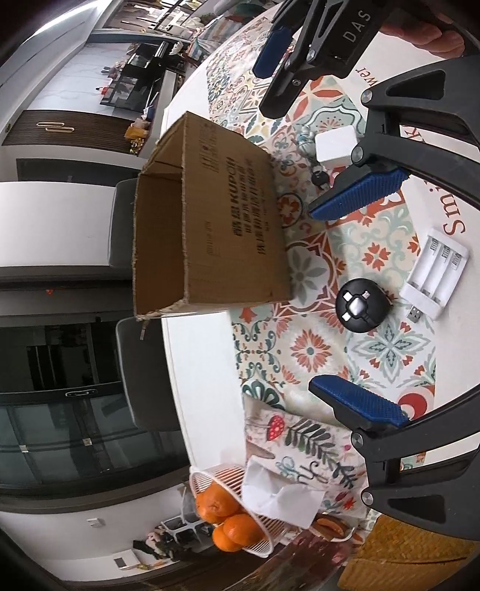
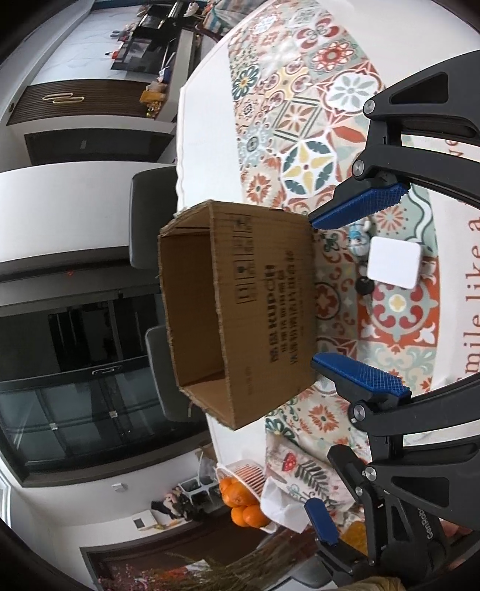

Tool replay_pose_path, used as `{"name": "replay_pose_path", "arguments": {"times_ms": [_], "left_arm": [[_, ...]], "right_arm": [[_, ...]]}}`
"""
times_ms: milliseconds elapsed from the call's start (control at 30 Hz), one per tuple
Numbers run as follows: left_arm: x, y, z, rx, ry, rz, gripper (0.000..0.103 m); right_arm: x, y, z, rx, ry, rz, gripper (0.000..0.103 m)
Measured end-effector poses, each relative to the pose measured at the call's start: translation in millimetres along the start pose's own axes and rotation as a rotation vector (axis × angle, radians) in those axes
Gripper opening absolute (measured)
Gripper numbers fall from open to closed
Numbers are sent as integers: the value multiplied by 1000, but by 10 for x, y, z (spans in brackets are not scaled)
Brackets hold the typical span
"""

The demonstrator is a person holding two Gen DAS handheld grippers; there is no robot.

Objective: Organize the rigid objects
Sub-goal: 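Withdraw both tools from the box toward the remaining items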

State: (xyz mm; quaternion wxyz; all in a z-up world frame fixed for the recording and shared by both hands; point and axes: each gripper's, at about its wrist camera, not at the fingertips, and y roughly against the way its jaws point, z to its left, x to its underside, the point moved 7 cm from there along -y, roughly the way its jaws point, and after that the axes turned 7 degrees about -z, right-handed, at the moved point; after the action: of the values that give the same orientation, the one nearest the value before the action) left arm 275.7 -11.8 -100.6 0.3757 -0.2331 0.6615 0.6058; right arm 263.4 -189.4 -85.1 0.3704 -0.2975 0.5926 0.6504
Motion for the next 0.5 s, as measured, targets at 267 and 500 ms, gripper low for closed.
{"name": "replay_pose_path", "arguments": {"times_ms": [267, 500], "left_arm": [[201, -158, 61, -3, 20, 43, 88], [380, -323, 73, 0, 11, 91, 88]], "right_arm": [[221, -85, -36, 43, -31, 19, 76], [424, -210, -71, 77, -46, 66, 76]]}}
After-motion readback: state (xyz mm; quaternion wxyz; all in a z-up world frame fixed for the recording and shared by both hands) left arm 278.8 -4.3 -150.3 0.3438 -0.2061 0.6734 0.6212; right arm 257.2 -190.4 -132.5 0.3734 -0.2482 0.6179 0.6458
